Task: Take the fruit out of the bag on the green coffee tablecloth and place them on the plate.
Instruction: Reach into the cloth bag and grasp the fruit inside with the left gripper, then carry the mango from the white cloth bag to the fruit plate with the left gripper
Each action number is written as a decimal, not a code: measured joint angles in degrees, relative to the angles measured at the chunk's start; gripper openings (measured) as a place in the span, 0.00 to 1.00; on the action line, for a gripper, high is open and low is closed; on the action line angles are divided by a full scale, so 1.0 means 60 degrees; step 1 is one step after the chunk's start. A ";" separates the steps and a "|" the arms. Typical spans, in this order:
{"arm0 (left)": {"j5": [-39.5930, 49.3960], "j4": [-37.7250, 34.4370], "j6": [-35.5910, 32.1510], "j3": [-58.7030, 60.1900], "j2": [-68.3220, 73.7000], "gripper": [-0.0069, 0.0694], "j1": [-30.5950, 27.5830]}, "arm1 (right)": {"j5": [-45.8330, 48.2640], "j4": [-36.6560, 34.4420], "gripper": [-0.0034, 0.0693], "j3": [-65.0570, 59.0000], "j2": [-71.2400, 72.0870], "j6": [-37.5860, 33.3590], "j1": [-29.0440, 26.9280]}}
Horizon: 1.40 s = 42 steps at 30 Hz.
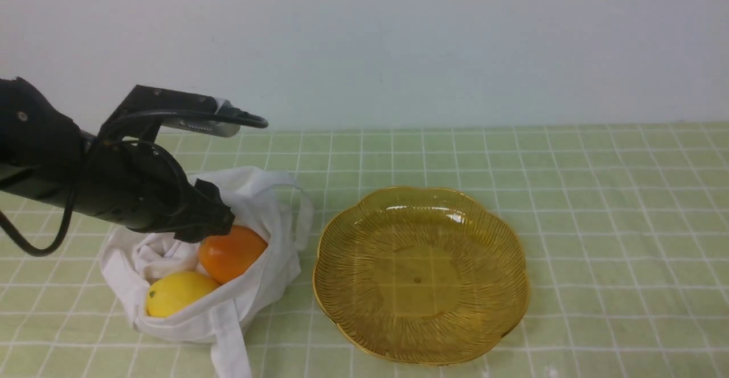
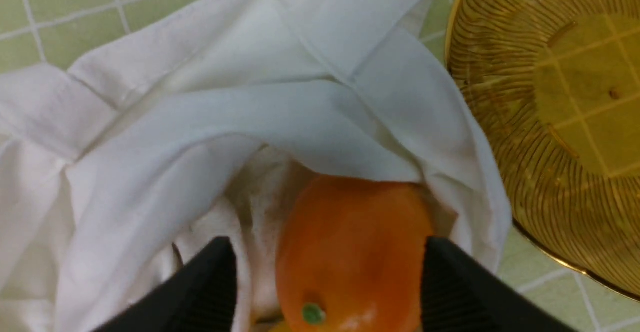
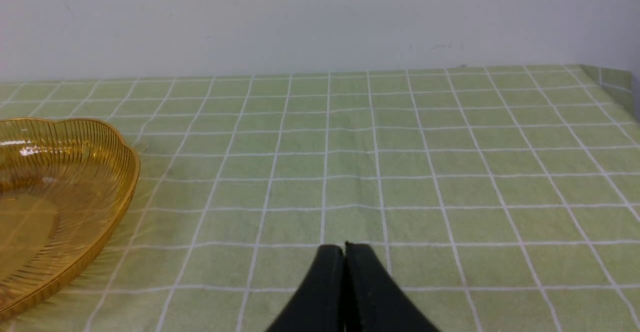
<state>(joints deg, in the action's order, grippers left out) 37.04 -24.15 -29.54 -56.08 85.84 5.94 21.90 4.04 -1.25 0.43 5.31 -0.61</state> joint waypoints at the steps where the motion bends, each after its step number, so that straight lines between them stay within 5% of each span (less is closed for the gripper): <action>1: 0.0000 -0.0009 0.0000 0.0000 0.0053 0.74 0.0000 | 0.0000 0.0000 0.03 0.0000 0.0000 0.0000 0.0000; 3: -0.0024 -0.0043 0.0000 0.0000 0.0391 0.87 0.0000 | 0.0000 0.0000 0.03 0.0000 0.0000 0.0000 0.0000; 8: -0.0024 -0.0204 0.0000 0.0000 0.0684 0.90 0.0000 | 0.0000 0.0000 0.03 0.0000 0.0000 0.0000 0.0000; 12: 0.0015 -0.0584 0.0000 0.0000 0.0779 0.85 0.0000 | 0.0000 0.0000 0.03 0.0000 0.0000 0.0000 0.0000; 17: 0.0269 -0.0750 0.0000 -0.0011 0.1121 0.66 0.0000 | 0.0000 0.0000 0.03 0.0000 0.0000 0.0000 0.0000; 42: 0.1203 0.0000 0.0016 -0.0633 -0.0718 0.66 0.0000 | 0.0000 0.0000 0.03 0.0000 0.0000 0.0000 0.0000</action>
<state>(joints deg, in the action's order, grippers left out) 44.26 -24.16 -29.44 -59.87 81.53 5.94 21.90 4.04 -1.25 0.43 5.31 -0.61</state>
